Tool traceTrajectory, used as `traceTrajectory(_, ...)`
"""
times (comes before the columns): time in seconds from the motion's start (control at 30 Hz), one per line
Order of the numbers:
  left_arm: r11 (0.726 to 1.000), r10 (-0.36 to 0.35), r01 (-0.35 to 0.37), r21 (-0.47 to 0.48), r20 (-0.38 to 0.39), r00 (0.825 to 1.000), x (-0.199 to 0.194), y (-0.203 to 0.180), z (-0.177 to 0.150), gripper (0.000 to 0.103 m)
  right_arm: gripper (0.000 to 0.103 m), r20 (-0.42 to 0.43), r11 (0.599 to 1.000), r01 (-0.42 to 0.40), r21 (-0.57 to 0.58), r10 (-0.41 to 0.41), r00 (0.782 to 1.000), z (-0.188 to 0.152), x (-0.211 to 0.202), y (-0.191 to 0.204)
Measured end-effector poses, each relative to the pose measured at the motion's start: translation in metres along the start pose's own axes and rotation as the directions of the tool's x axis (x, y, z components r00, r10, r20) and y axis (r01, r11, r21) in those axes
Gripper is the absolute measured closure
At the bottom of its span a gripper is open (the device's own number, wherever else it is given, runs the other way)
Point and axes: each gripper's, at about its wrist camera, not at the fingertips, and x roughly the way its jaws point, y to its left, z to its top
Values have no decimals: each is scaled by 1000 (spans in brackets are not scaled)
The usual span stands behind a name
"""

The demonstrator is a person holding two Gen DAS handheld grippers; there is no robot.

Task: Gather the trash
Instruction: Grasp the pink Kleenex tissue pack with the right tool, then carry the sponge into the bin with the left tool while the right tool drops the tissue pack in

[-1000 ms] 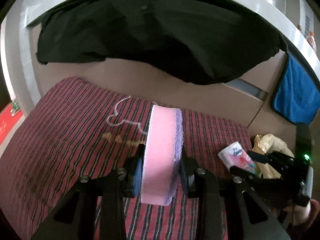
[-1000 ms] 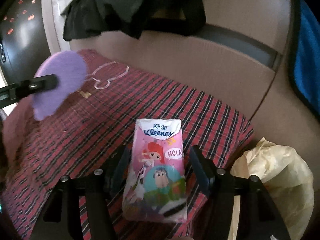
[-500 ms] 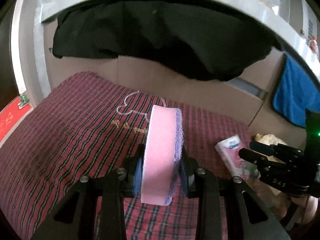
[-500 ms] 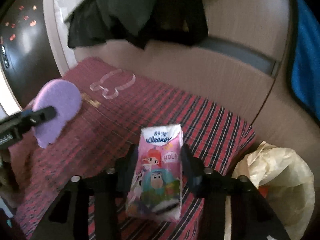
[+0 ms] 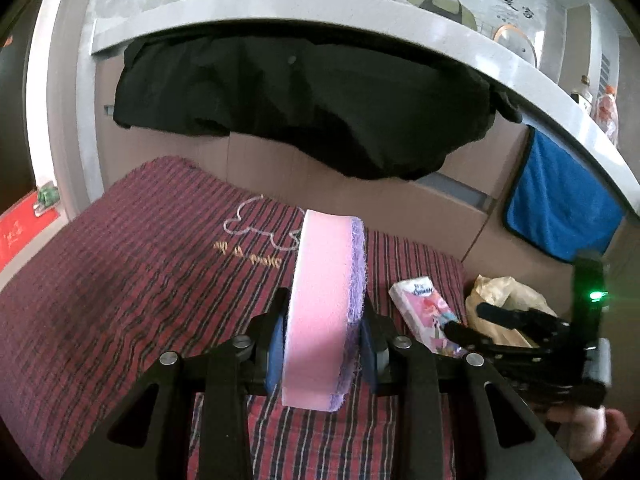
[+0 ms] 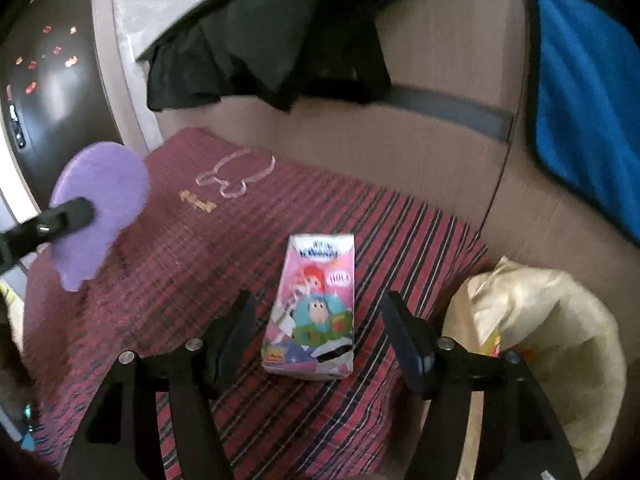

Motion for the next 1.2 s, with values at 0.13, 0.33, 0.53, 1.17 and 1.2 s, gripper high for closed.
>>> traceTrajectory(0.13,1000,6,-6,-10,-12,1000,8,7,-9,70,41,-3,999,25,-43,-25,1000,-3,20,11)
traceTrajectory(0.33,999,5,-8,-46,-47,999,23,19,-18,70,41,-37,999,32,-35,-34,999,1,48,11)
traceTrajectory(0.53,997,12,-15,-70,-39,999,26,18,-23,70,60,-16,997,55,-46,-56,998,2,37,14)
traceTrajectory(1.17,980,-151,117,163,215,965,-49,-153,9,70,61,398,992,120,41,-127,909,1,-200,-48)
traceTrajectory(1.2,977,-160,122,176,221,962,-50,-163,9,71,61,407,989,140,48,-147,902,-2,-209,-55)
